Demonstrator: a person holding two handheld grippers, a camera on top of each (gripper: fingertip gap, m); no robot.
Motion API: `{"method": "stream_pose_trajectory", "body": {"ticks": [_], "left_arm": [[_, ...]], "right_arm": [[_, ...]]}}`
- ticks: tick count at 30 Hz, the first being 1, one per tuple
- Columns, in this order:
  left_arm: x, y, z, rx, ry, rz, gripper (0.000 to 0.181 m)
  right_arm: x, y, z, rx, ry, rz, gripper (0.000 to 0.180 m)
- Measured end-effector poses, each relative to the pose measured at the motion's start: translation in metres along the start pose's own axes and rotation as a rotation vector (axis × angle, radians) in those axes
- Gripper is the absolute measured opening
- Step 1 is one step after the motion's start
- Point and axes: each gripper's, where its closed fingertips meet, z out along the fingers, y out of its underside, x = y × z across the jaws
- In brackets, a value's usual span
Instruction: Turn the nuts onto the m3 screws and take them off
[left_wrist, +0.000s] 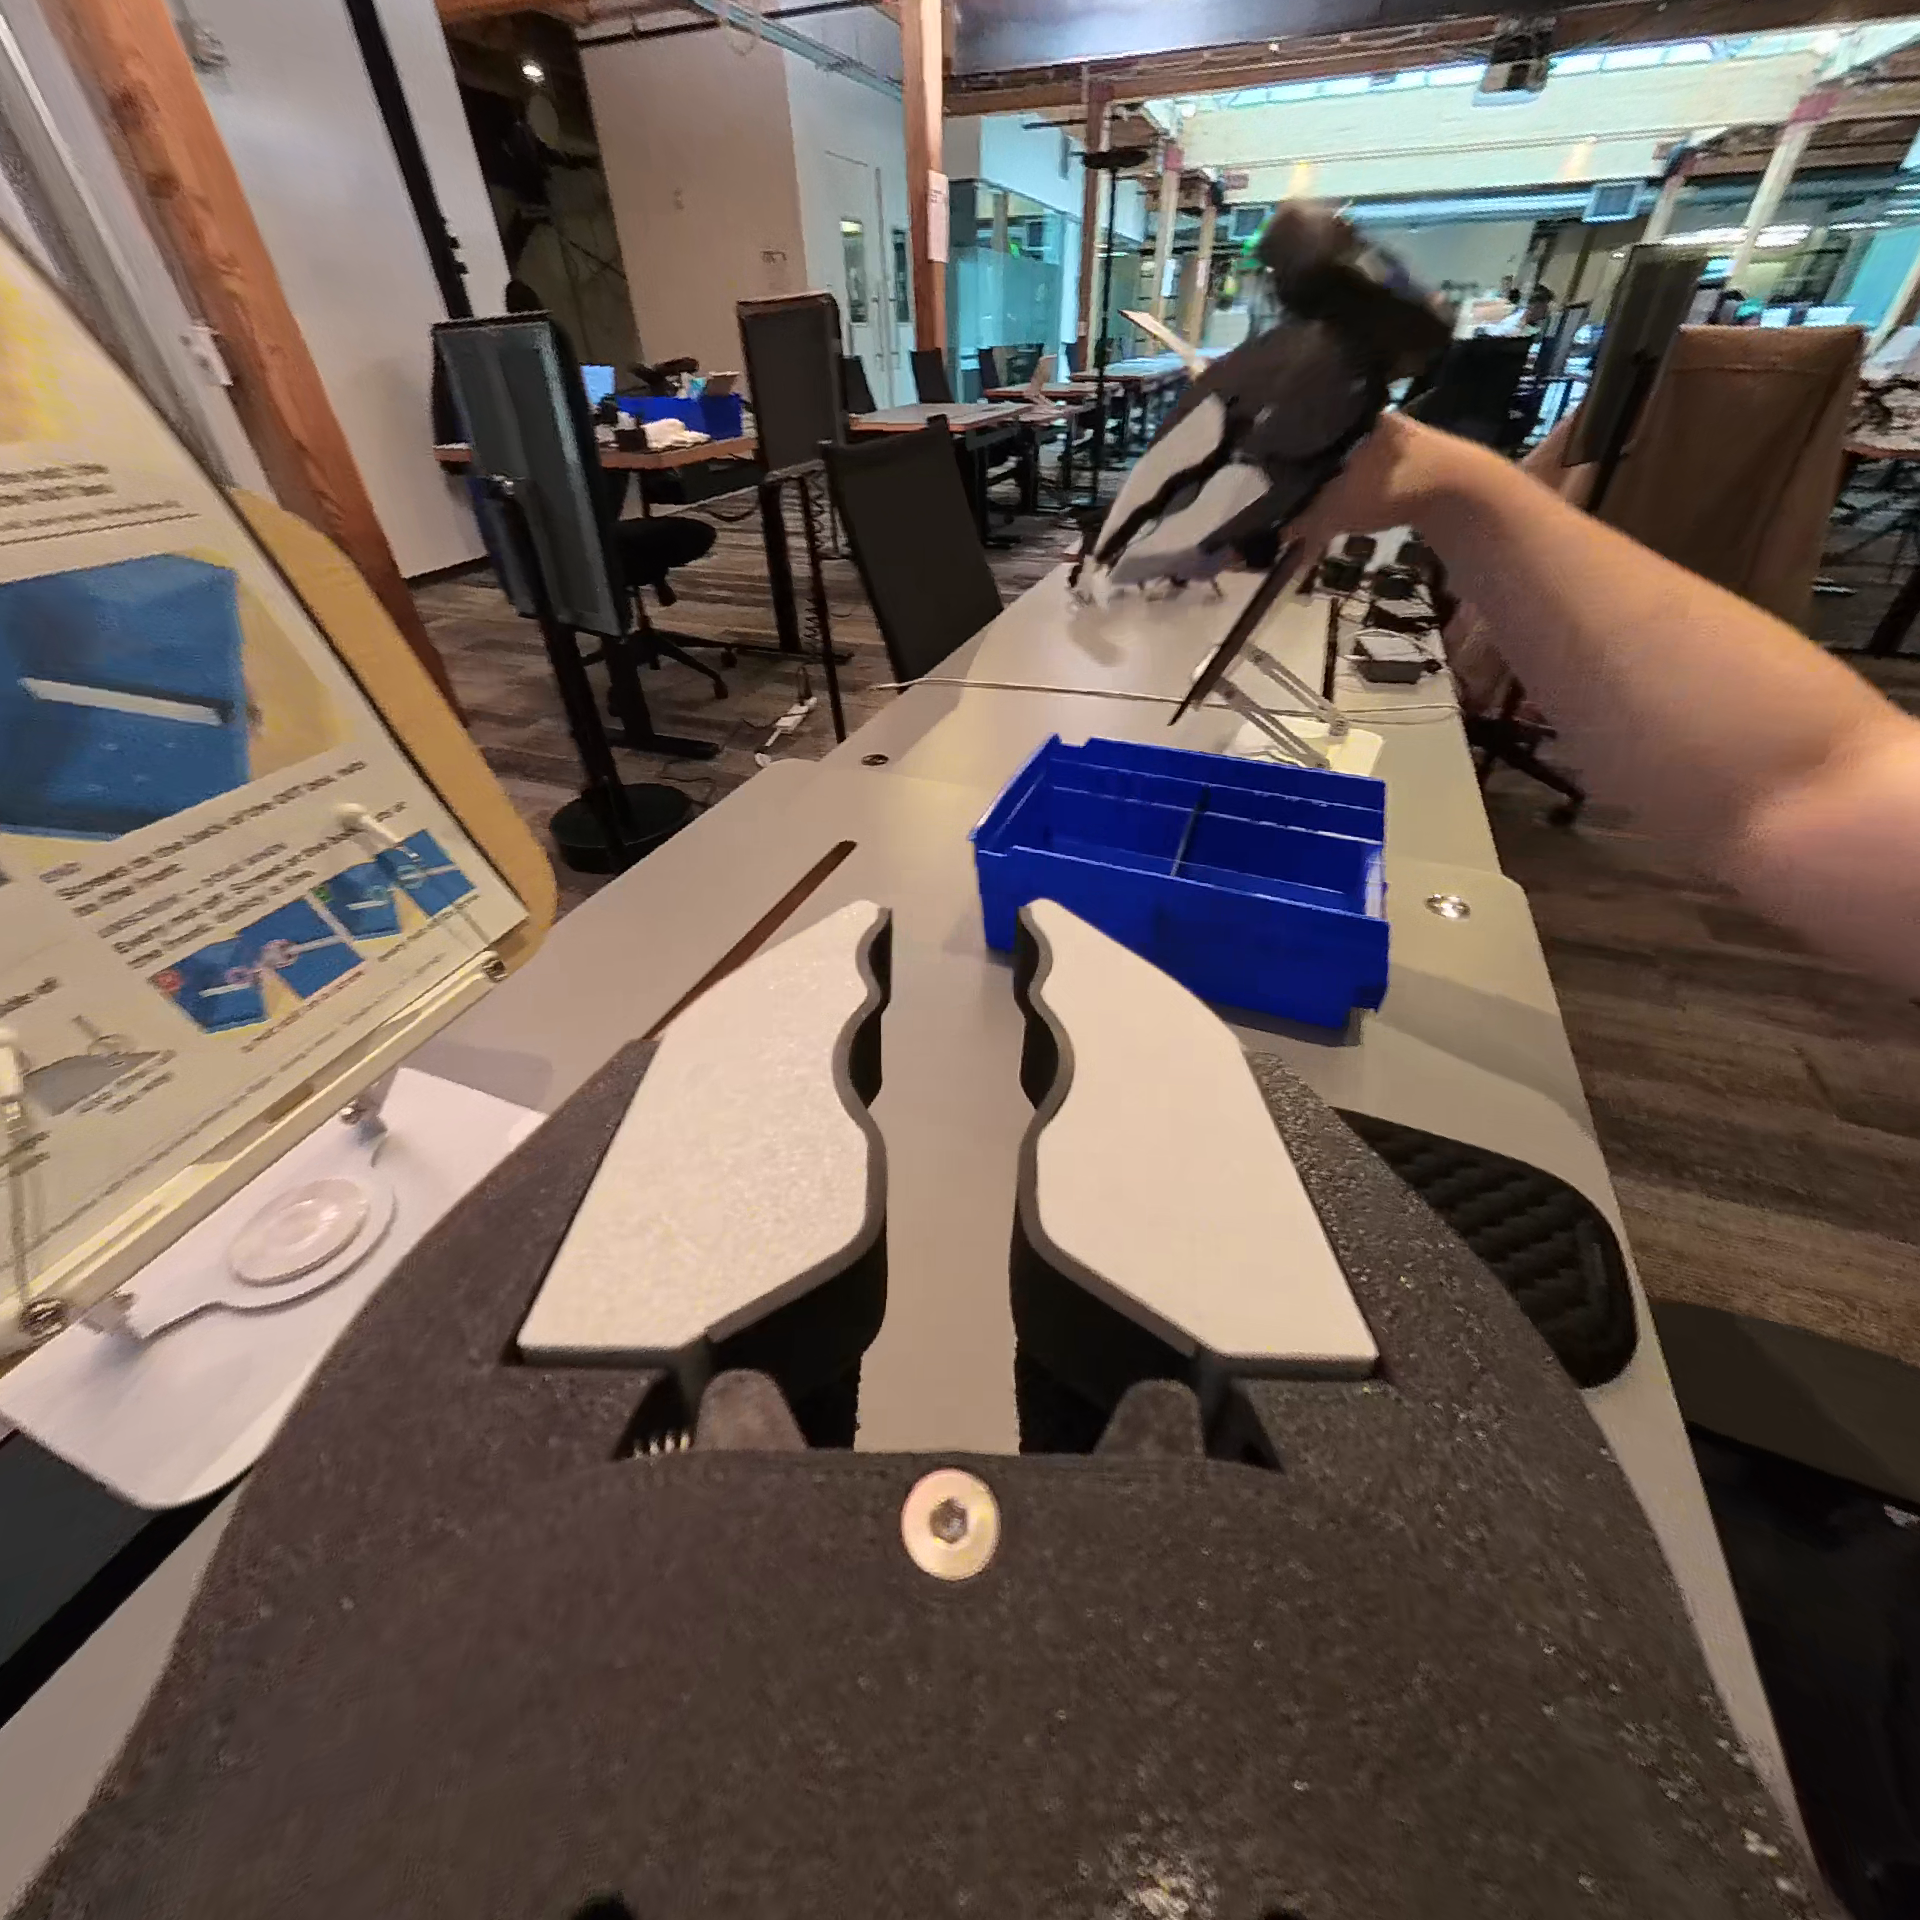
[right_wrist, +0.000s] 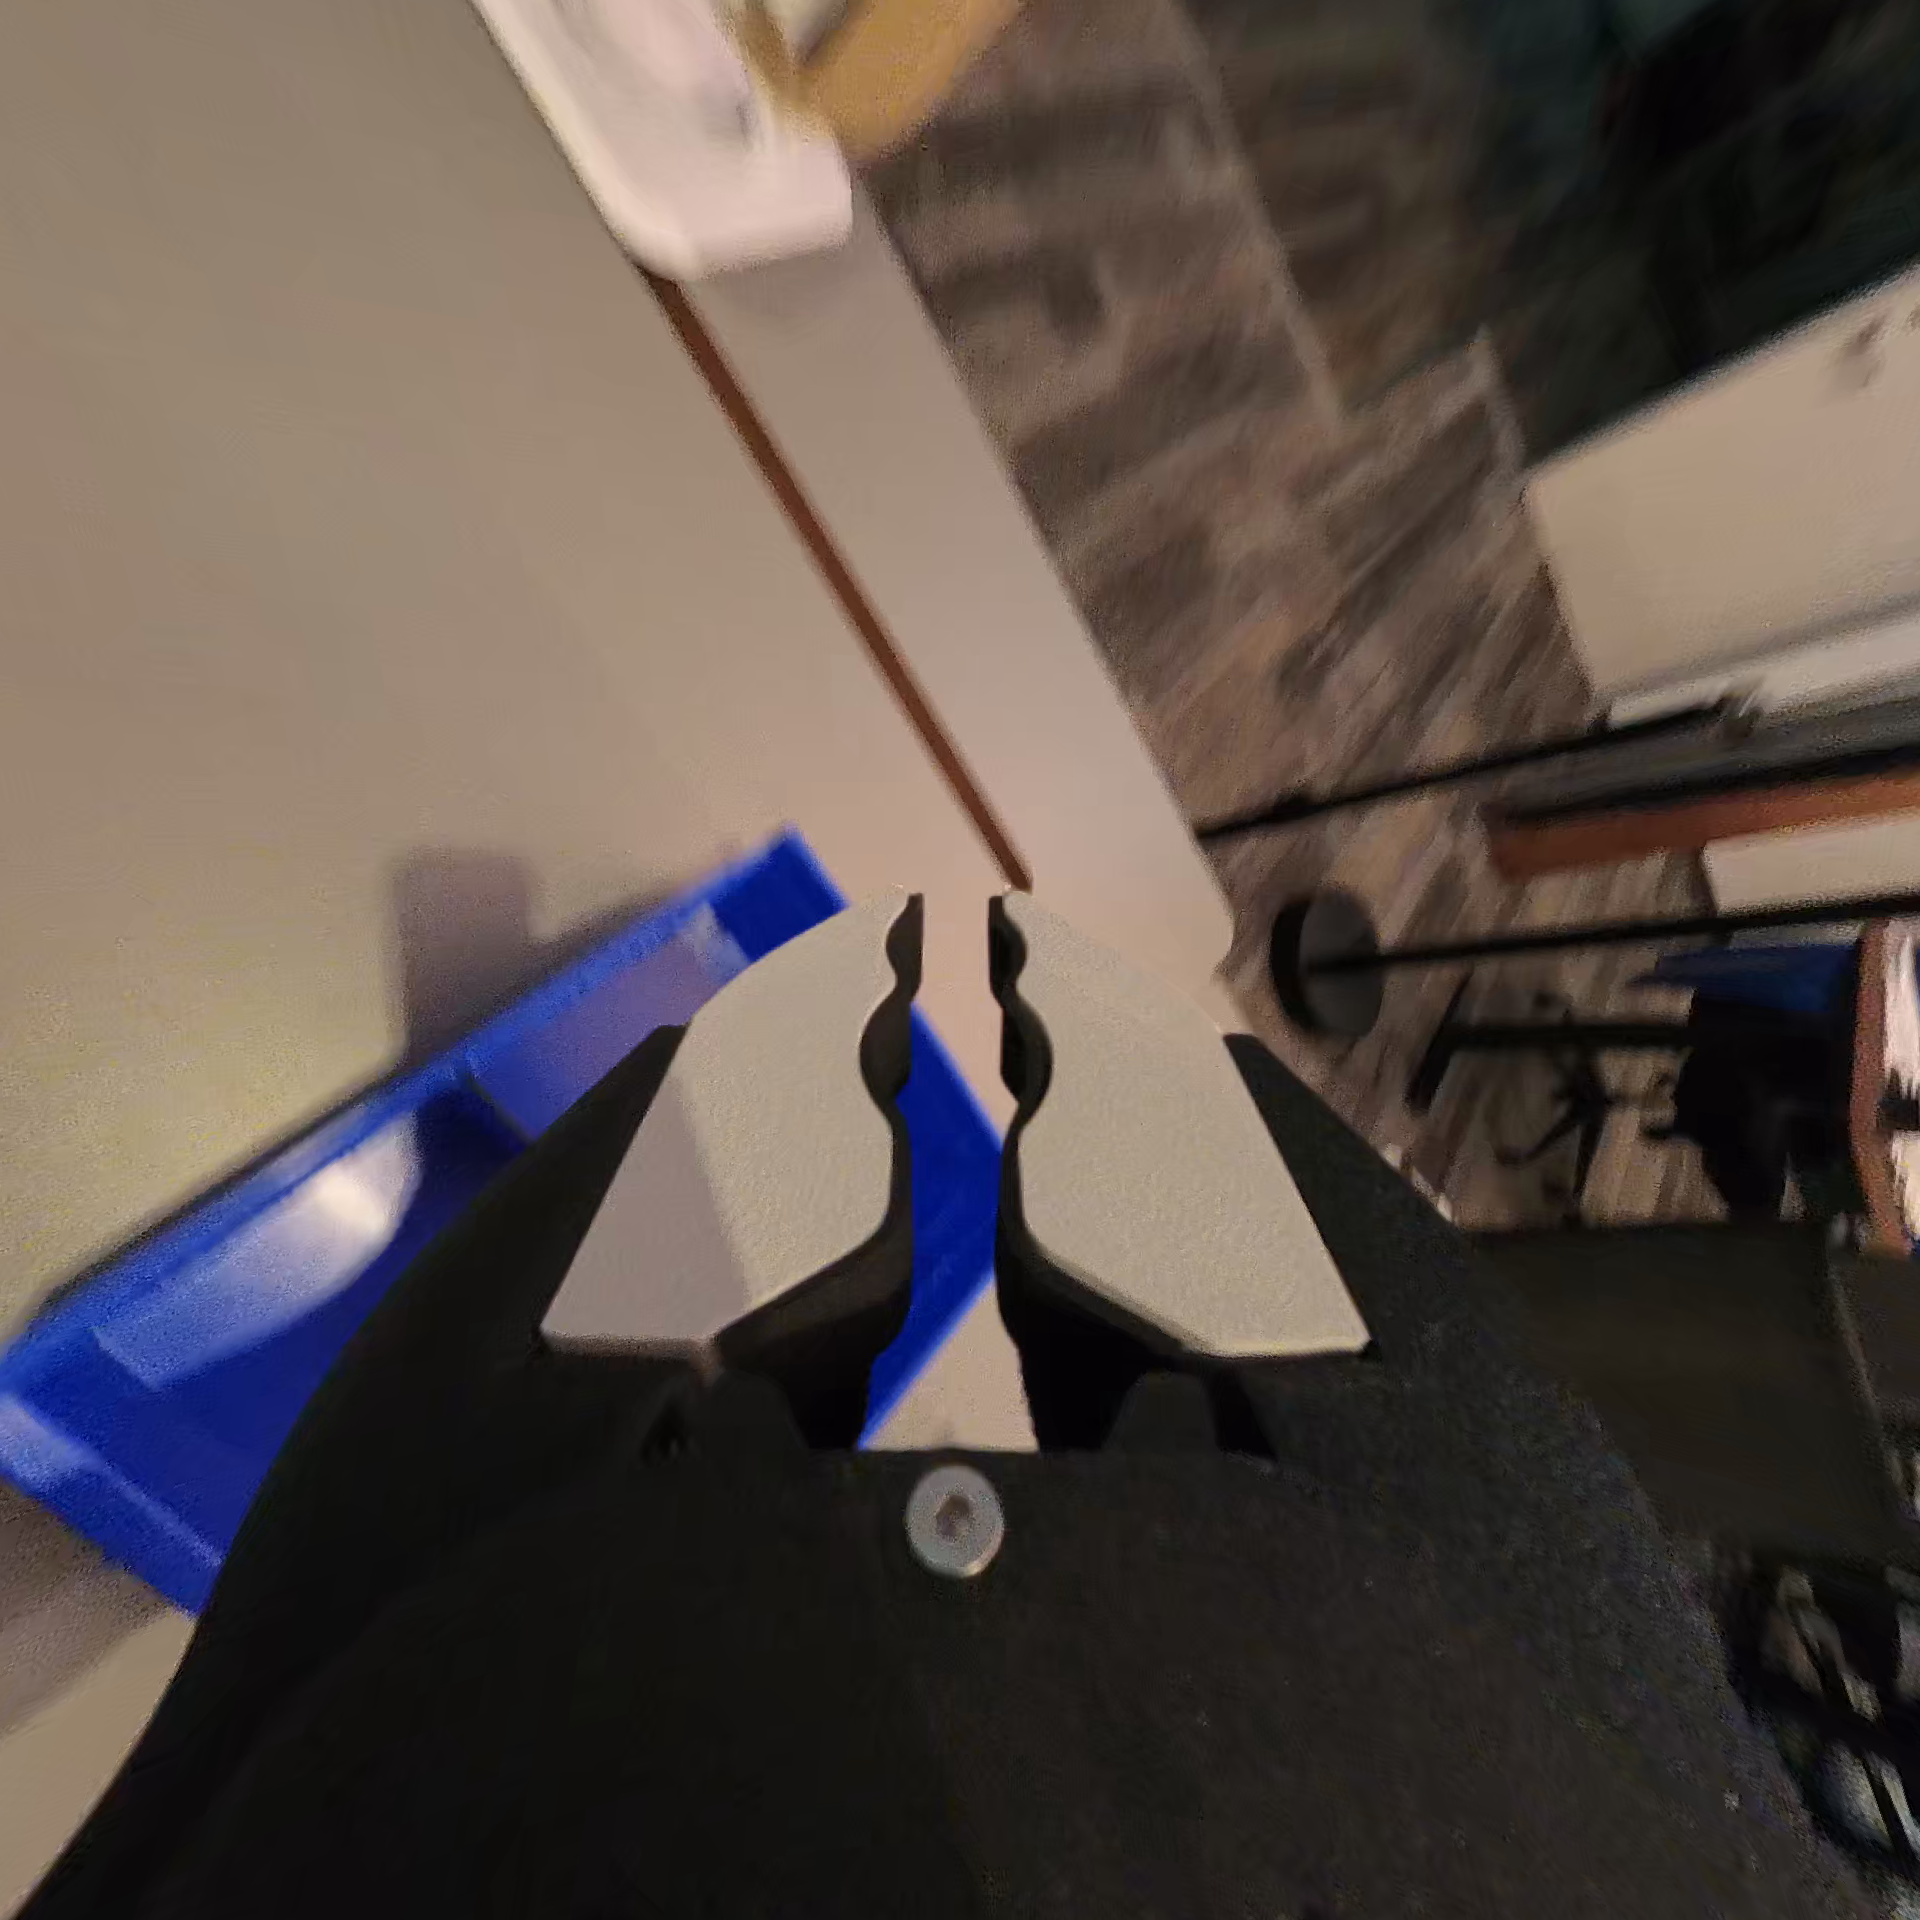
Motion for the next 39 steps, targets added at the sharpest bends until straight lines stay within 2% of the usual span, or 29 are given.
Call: {"method": "stream_pose_trajectory", "body": {"ticks": [4,8,12,16,19,23,26,31,39], "left_arm": [[-0.017,-0.004,-0.014,0.018,-0.088,0.003,0.022],[-0.027,-0.011,-0.029,0.053,-0.151,0.0,0.022],[-0.031,-0.017,-0.041,0.082,-0.194,0.003,0.021],[-0.03,-0.022,-0.049,0.102,-0.203,0.001,0.02],[-0.036,-0.024,-0.058,0.111,-0.242,0.002,0.02],[-0.049,-0.021,-0.069,0.102,-0.304,-0.008,0.019],[-0.052,-0.019,-0.072,0.107,-0.289,-0.039,0.019],[-0.053,-0.02,-0.071,0.132,-0.251,-0.083,0.018],[-0.056,-0.018,-0.072,0.106,-0.265,-0.119,0.015]], "right_arm": [[-0.027,-0.109,-0.024,0.297,-0.015,-0.025,0.013],[-0.066,-0.197,-0.033,0.583,-0.075,0.007,0.013],[-0.11,-0.262,-0.038,0.902,-0.169,0.118,0.012],[-0.163,-0.299,-0.03,1.063,-0.299,0.156,0.012],[-0.195,-0.316,-0.014,1.077,-0.335,0.139,0.012],[-0.211,-0.325,0.01,1.06,-0.322,0.126,0.011],[-0.222,-0.324,0.021,1.037,-0.422,0.127,0.011],[-0.204,-0.31,0.036,1.011,-0.38,0.182,0.01],[-0.18,-0.293,0.034,1.056,-0.413,0.297,0.009]]}}
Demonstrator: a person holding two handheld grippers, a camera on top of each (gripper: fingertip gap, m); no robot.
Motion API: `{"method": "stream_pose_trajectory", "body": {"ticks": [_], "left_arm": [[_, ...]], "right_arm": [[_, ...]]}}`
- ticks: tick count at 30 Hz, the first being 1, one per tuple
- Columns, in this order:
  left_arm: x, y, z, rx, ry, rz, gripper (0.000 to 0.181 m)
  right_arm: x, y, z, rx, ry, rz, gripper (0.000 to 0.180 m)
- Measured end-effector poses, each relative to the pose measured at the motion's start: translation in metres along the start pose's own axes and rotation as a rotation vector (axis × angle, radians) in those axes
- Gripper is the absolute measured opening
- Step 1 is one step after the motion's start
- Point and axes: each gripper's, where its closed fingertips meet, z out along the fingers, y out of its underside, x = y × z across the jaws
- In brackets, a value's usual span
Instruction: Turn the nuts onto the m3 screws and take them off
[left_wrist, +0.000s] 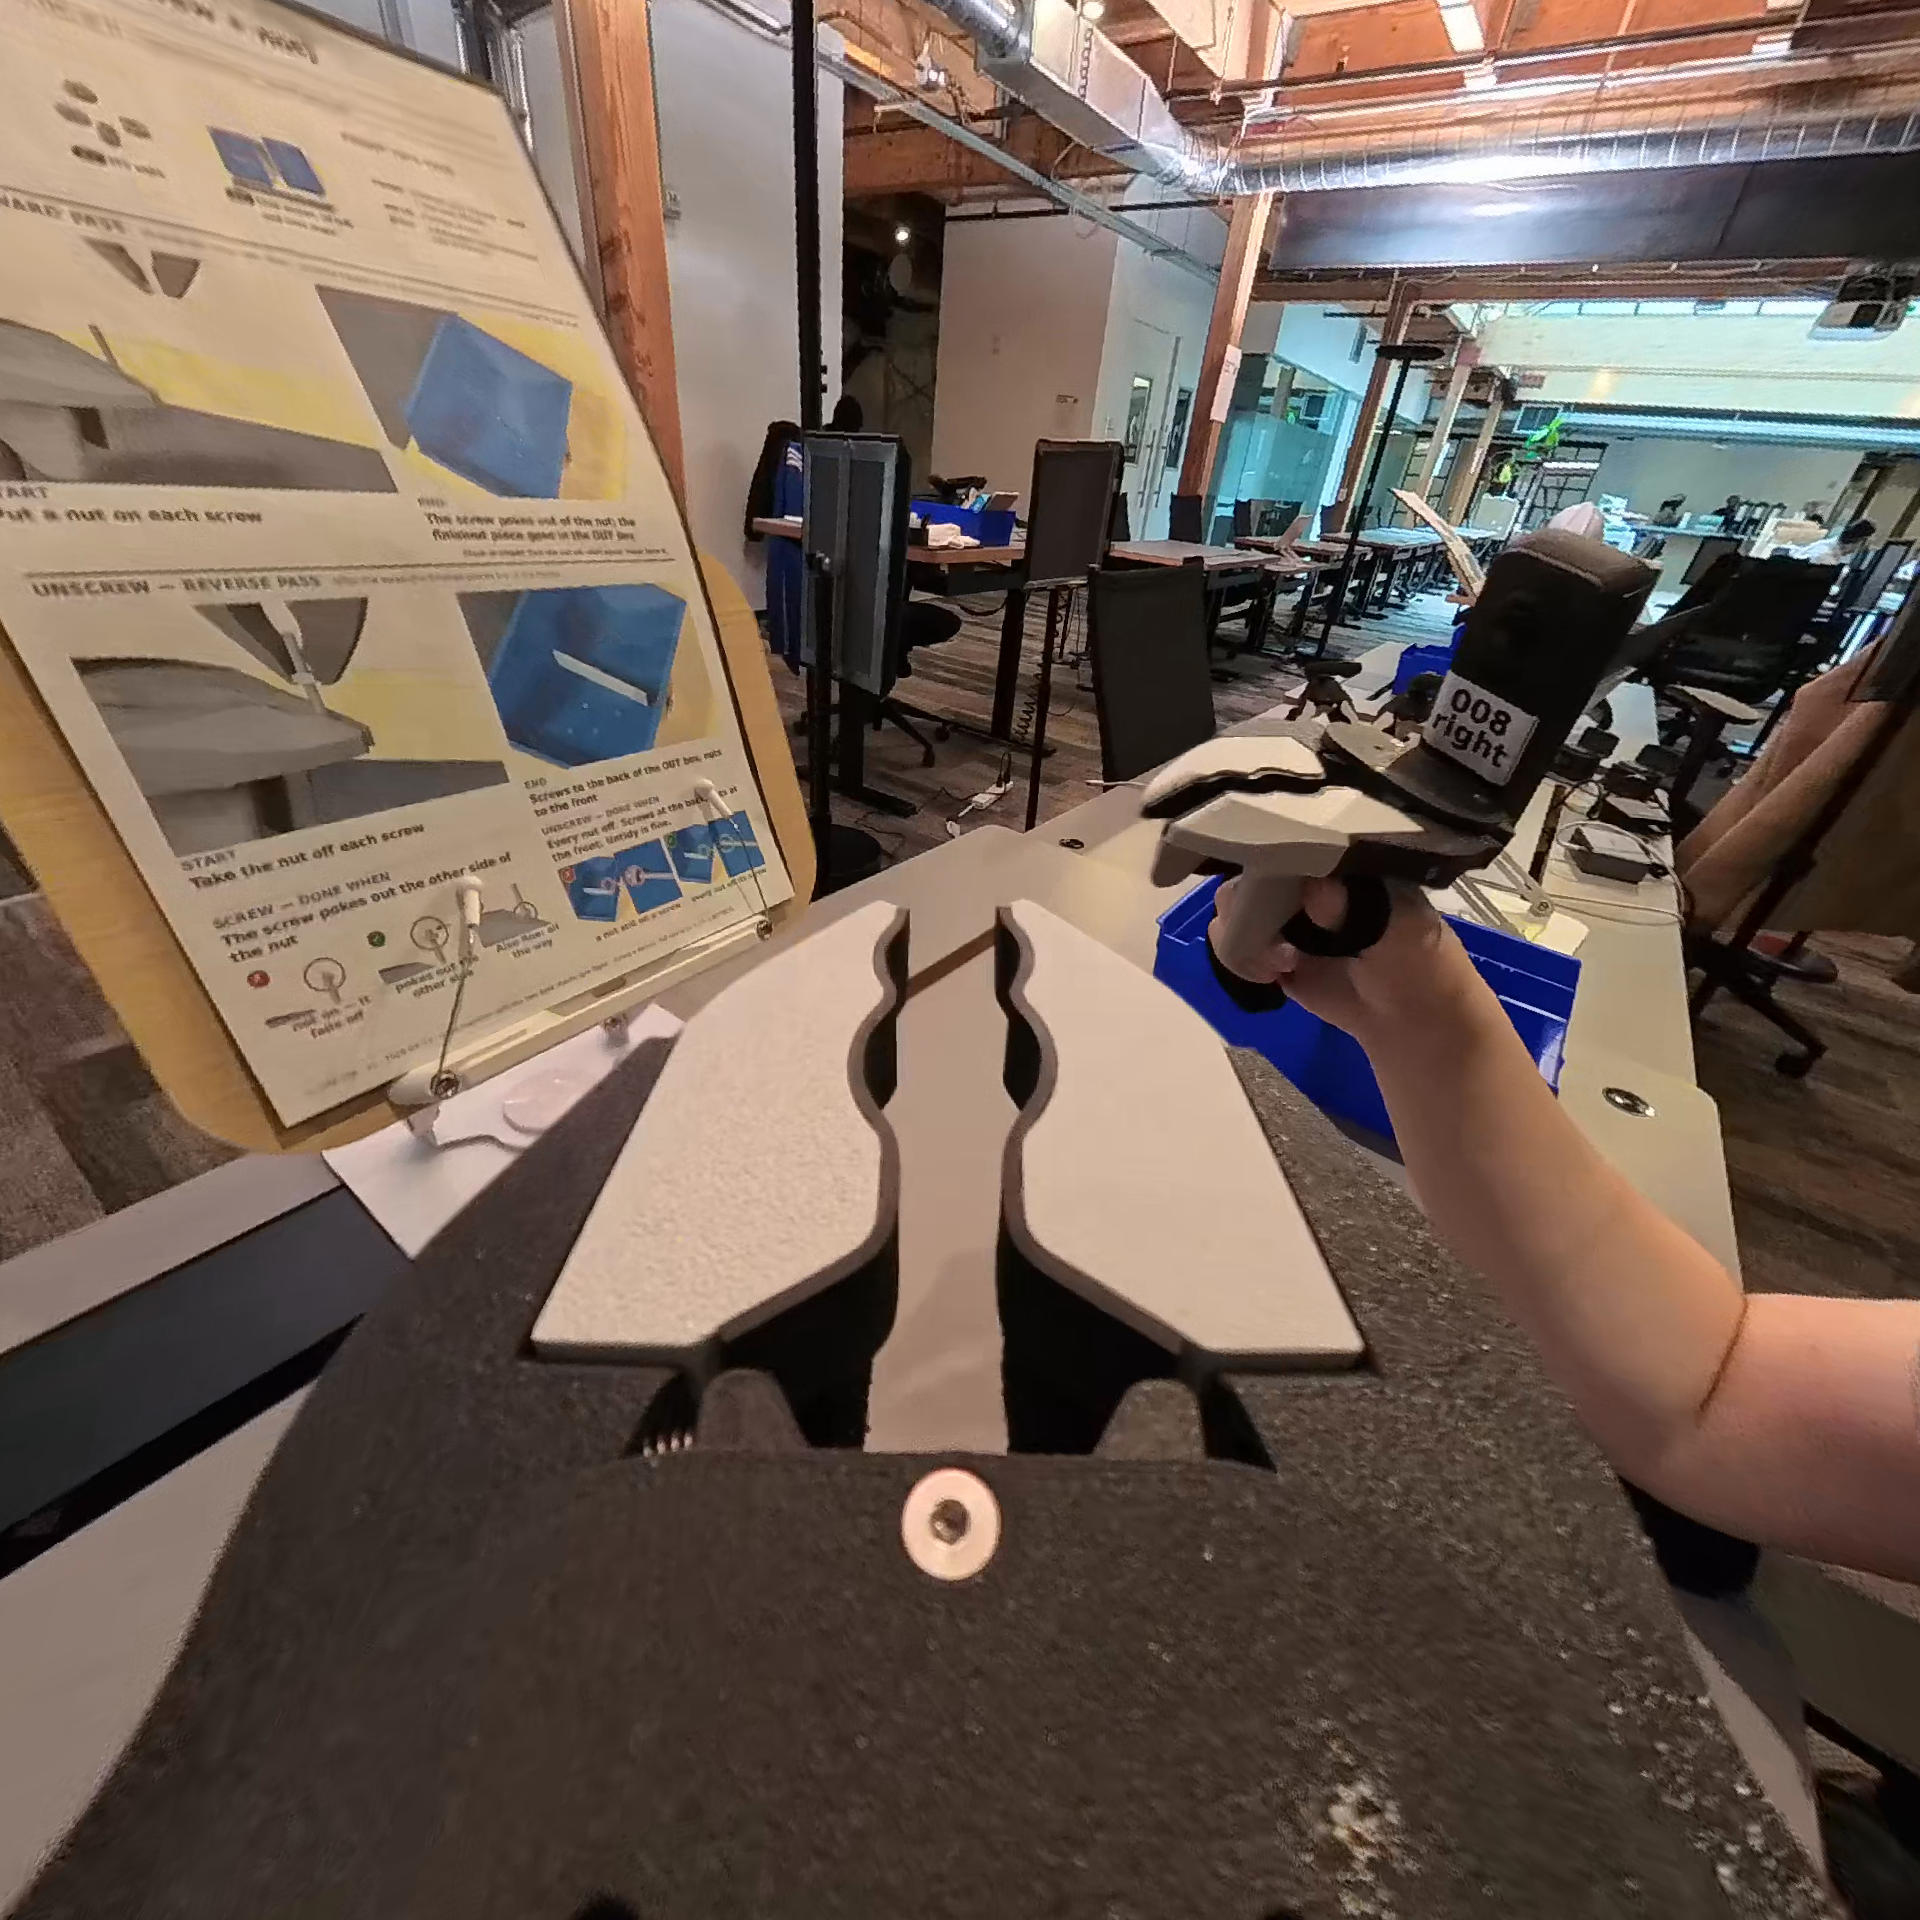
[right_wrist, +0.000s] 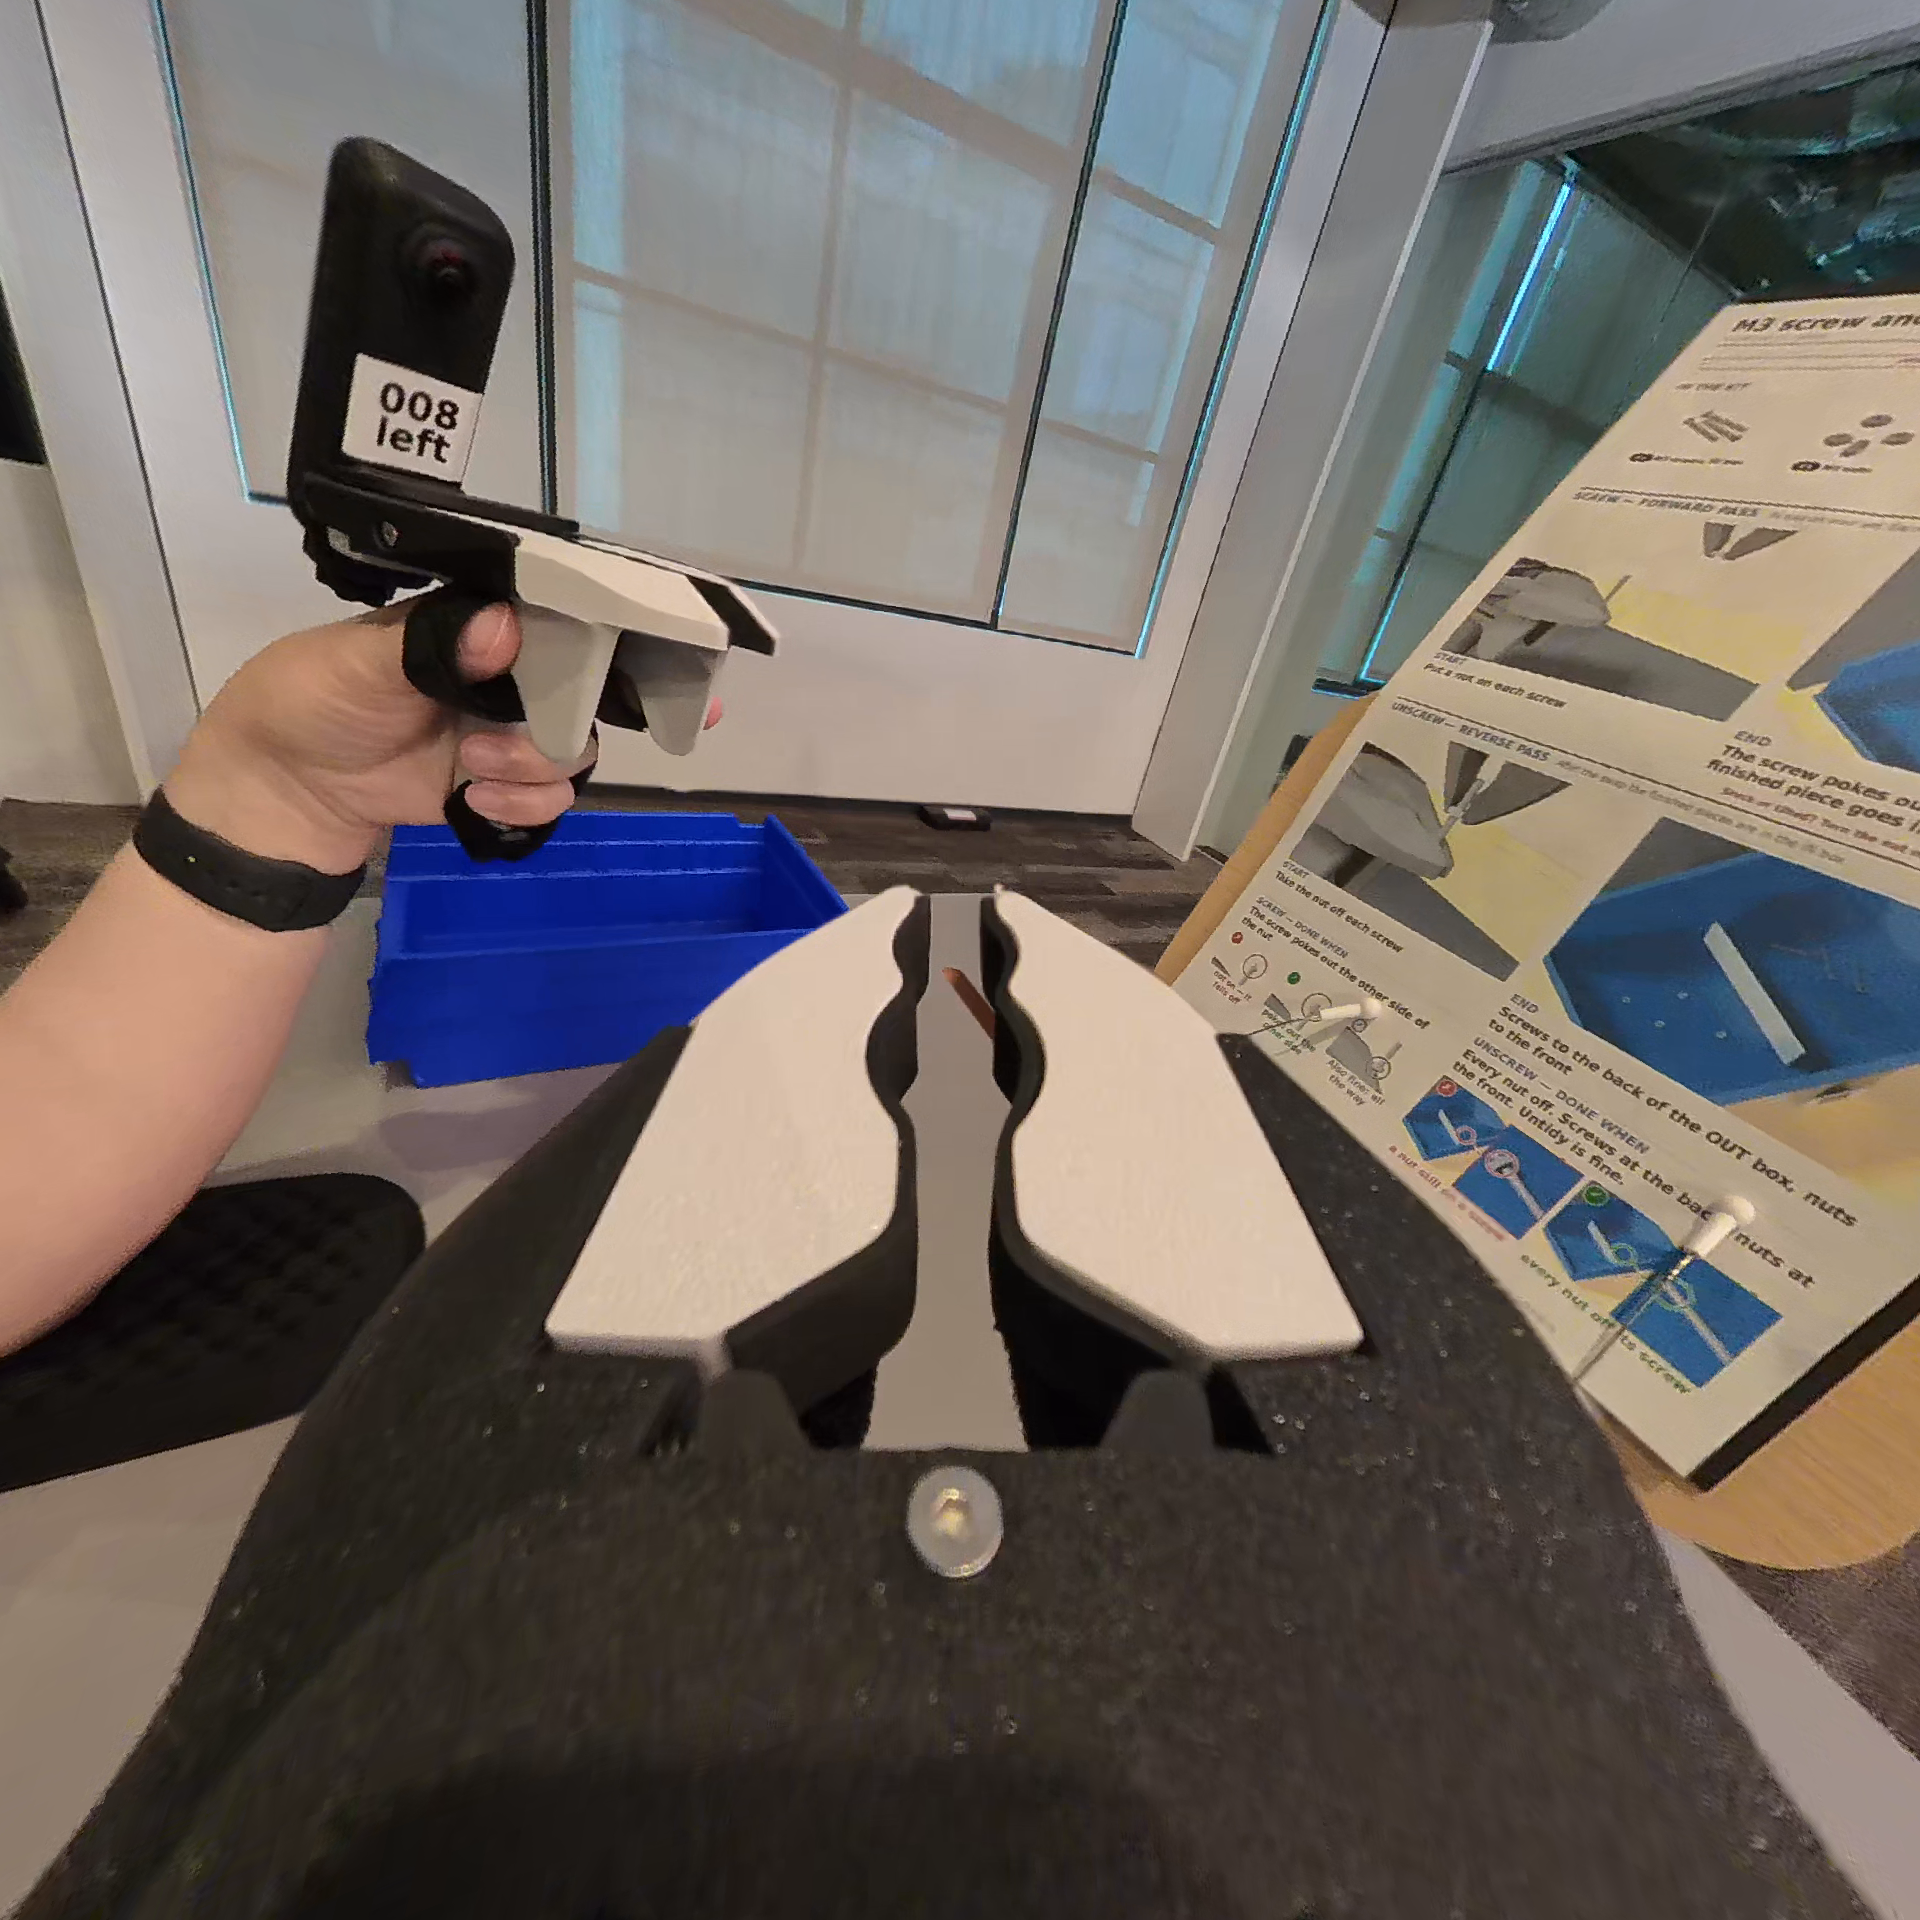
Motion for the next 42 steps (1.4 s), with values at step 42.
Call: {"method": "stream_pose_trajectory", "body": {"ticks": [42], "left_arm": [[-0.31,0.286,-0.245,-1.108,-0.925,-0.688,0.018]], "right_arm": [[0.015,0.002,-0.011,-0.071,0.027,-0.068,0.009]]}}
